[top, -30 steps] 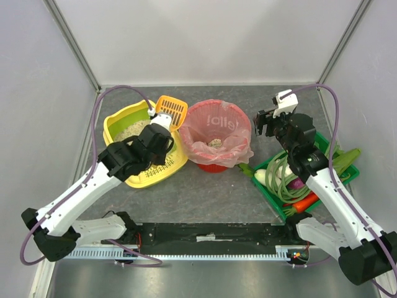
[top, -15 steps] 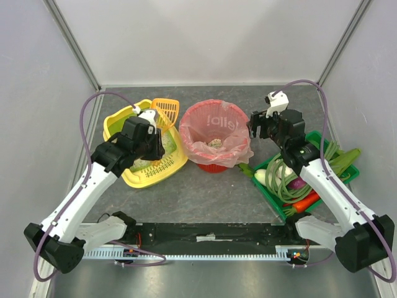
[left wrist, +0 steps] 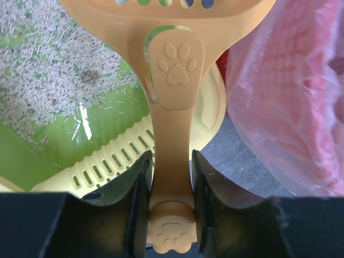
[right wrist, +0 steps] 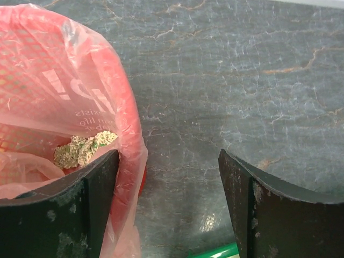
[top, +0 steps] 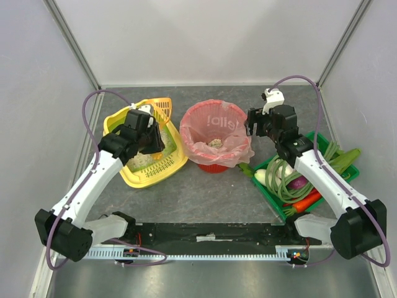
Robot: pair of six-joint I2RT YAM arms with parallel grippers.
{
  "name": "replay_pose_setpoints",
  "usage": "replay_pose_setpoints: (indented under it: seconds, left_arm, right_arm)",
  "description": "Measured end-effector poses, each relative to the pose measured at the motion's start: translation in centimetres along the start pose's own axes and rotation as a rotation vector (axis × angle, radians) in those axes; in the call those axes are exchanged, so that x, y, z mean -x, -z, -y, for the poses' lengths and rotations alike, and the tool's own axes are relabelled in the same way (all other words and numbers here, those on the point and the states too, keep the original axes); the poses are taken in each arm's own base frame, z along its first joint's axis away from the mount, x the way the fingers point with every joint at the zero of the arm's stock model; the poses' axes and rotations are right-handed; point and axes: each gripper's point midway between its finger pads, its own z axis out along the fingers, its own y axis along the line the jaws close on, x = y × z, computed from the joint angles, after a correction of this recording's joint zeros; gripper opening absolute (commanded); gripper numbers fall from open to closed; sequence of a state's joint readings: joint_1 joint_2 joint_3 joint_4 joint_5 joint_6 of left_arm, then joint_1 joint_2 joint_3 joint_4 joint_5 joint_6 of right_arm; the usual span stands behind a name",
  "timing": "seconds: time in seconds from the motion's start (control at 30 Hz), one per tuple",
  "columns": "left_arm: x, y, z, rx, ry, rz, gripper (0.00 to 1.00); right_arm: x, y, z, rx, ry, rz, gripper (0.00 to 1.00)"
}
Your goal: Clean the litter box
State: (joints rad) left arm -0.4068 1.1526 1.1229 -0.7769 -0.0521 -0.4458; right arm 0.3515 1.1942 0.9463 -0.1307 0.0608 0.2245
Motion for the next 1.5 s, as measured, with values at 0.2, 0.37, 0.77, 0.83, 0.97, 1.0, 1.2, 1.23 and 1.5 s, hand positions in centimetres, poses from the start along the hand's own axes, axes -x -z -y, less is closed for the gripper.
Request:
replay_pose_setpoints:
  seconds: [0.2,0.37,0.77,0.83,0.97,1.0,1.2,1.23,1.5]
  left_arm:
    - [-1.5,0.6,-1.2,0.104,0.076,-0.121,0.02]
    - [-1.2,3.3,-1.4,0.131,0.133,-0.114,0.02]
    - [-3.7,4.7,-1.8,0.135,0.176,-0.216,0.02]
    - [-3.9,4.7,-1.8,0.140,0.181,-0.231,0.02]
    - [-4.0,4.8,-2.0,0.150,0.202,-0.232,0.02]
    - [-4.1,4.8,-2.1,0.155,0.213,-0.236,0.02]
    - [-6.0,4.7,-3.3,0.213,0.274,-0.305,0.02]
    - [-6.3,4.8,-3.4,0.216,0.284,-0.322,0.02]
    - [-7.7,4.6,-4.2,0.282,0.328,-0.453,0.02]
  right_arm:
    - [-0.8,-0.1,0.4,-0.035,-0.025,-0.062,0.83]
    - [-2.0,-0.2,0.9,-0.059,-0.016,-0.122,0.82]
    - [-2.1,-0.5,1.4,-0.087,0.026,-0.183,0.82]
    - [-0.7,-0.4,0.9,-0.062,0.031,-0.155,0.83]
    - [0.7,0.0,0.2,-0.023,0.033,-0.123,0.83]
    - [0.9,0.1,0.1,-0.018,0.033,-0.117,0.83]
    - [2.8,1.4,0.0,-0.011,0.037,-0.064,0.84]
    - [3.5,1.7,0.0,-0.012,0.037,-0.047,0.84]
    - [7.8,3.5,0.2,-0.042,0.012,0.069,0.84]
